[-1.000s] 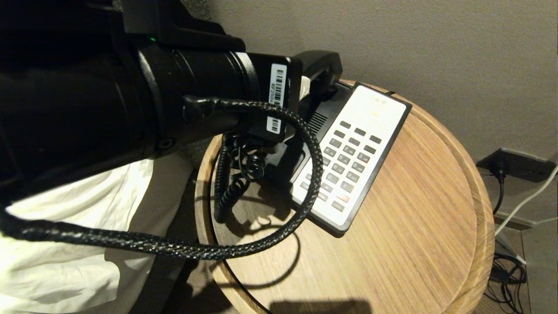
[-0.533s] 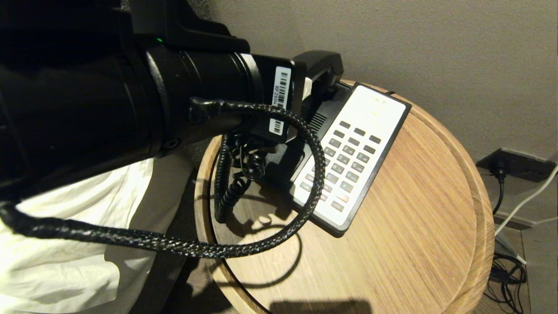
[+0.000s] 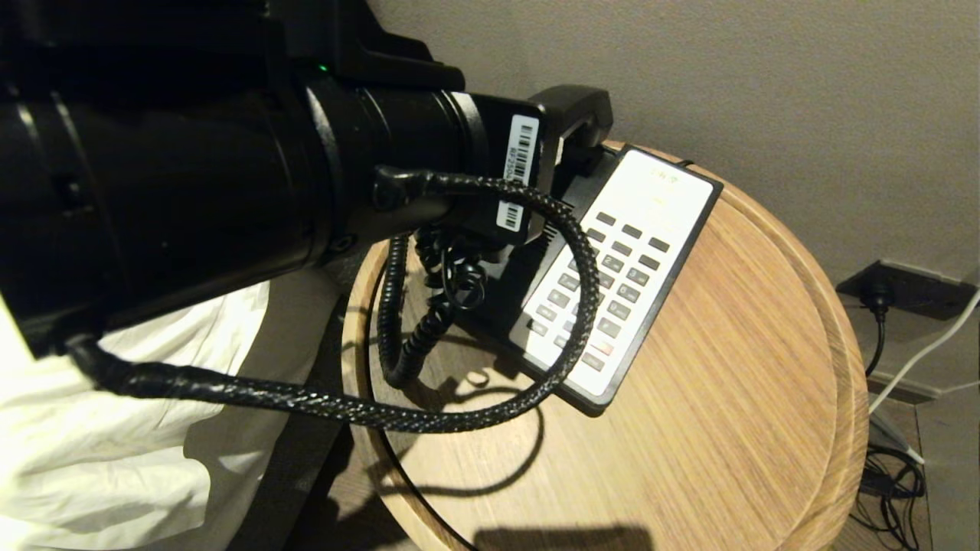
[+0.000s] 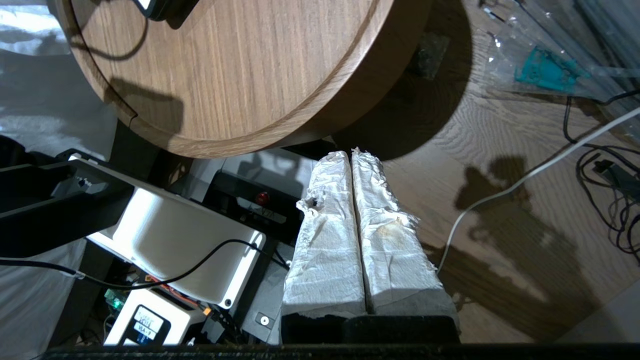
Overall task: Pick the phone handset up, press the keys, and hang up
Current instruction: Put the handset back
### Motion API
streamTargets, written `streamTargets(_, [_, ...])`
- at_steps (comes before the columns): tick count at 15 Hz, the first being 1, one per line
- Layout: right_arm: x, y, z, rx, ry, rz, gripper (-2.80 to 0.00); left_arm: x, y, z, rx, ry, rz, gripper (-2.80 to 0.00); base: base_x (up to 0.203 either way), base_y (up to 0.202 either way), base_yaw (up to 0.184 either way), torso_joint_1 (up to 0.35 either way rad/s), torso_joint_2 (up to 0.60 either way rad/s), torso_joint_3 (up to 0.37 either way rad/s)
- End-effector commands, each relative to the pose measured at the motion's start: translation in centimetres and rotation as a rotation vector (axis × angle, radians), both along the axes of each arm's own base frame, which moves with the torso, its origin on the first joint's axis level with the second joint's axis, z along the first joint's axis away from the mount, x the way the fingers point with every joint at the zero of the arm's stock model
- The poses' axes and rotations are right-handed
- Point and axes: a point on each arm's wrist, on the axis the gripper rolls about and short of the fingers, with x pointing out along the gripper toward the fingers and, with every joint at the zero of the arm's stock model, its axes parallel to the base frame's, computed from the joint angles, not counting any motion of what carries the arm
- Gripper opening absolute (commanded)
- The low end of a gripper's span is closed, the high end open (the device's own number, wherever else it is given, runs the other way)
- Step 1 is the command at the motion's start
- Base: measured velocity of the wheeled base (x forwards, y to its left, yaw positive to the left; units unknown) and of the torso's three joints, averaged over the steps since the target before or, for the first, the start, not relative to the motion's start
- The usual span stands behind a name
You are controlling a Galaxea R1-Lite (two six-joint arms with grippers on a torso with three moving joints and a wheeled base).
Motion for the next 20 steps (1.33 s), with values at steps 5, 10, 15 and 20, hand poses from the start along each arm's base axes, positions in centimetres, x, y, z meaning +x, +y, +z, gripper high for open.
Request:
streamTargets(5, [0.0,0.1,-0.1,-0.009,0.011,0.002,-2.80,0.4,-0.7,-0.4,0.013,0.007,-0.001,-2.80,0.000,0.000,0.000,0.000,0.00,0.000])
streamTargets(10, [0.0,0.0,-0.1,-0.006,0.010,0.003,-2.80,0.6,-1.2,-1.0,0.033,0.017,-0.001,-2.80,0.000,0.000,0.000,0.000,0.00,0.000])
streamTargets(15, [0.1,0.1,-0.1,-0.006,0.011,0.004,-2.80,0.4,-0.9,-1.5,0.048,0.026,-0.001,-2.80,0.000,0.000,0.000,0.000,0.00,0.000])
streamTargets(20, [0.0,0.1,-0.1,-0.006,0.009,0.005,-2.80,0.3,-0.6,-2.3,0.073,0.038,-0.003,-2.80,0.000,0.000,0.000,0.000,0.00,0.000])
